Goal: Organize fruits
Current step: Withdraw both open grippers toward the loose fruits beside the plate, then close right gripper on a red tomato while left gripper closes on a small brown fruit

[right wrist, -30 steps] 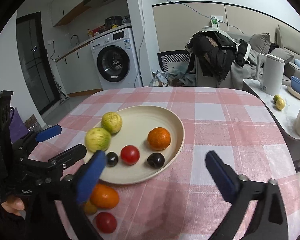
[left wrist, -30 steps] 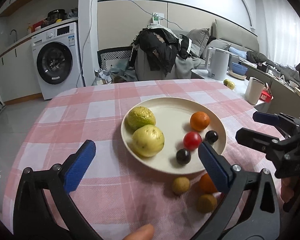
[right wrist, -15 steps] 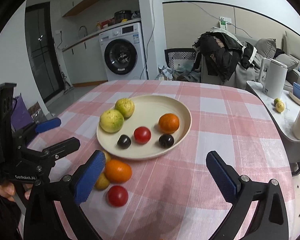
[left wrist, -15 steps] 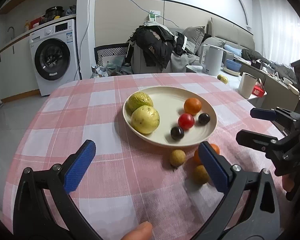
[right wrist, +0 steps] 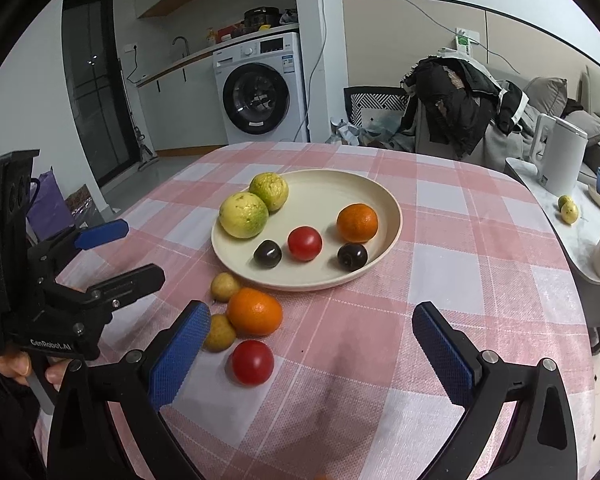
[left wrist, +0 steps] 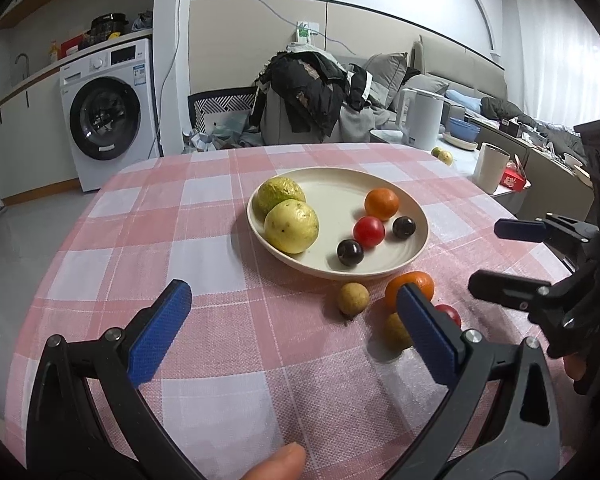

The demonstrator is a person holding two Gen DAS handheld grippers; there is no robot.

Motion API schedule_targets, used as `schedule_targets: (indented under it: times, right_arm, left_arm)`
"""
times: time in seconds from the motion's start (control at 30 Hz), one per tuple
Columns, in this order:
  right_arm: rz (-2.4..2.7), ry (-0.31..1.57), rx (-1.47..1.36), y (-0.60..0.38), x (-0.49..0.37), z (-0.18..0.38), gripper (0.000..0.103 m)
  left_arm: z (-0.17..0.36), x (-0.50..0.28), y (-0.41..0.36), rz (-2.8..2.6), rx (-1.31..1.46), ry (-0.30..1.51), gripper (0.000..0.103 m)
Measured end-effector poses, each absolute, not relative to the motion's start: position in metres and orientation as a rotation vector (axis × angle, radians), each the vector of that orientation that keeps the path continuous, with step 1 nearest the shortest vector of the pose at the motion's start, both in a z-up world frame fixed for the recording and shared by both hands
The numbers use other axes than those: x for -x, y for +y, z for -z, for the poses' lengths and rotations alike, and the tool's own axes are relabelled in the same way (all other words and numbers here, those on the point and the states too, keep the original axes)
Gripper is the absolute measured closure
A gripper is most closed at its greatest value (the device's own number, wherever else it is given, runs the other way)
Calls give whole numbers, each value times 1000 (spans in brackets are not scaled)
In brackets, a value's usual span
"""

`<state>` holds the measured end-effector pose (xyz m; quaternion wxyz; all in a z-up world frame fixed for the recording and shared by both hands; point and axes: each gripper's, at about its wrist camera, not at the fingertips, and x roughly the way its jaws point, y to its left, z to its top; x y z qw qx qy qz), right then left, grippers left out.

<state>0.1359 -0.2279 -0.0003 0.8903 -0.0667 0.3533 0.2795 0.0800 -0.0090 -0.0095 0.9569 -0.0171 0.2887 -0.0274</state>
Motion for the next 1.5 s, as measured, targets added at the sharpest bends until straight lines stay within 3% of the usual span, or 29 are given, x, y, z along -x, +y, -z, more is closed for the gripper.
schedule_targets:
  times: [1.13,1.2,1.27,1.4,1.5]
  right_arm:
    - [-638,914,291,-202,-131,38,1]
    - [-651,919,287,-201,-130,39,7]
    - [-670,931,284,-200,-130,40,22]
    - [-685,937,291,-197,-128,44,28]
    - [-699,933,282,-197,-127,43,40]
  left_arm:
    - [7,-77,-25,90,-20,573,1]
    - [7,-77,-25,105,-13,572,1]
    - [7,-76,-25,109,-9,570,1]
    - [8,-76,-25,114,-9,569,1]
    - [9,-77,-25,122,-10,582,1]
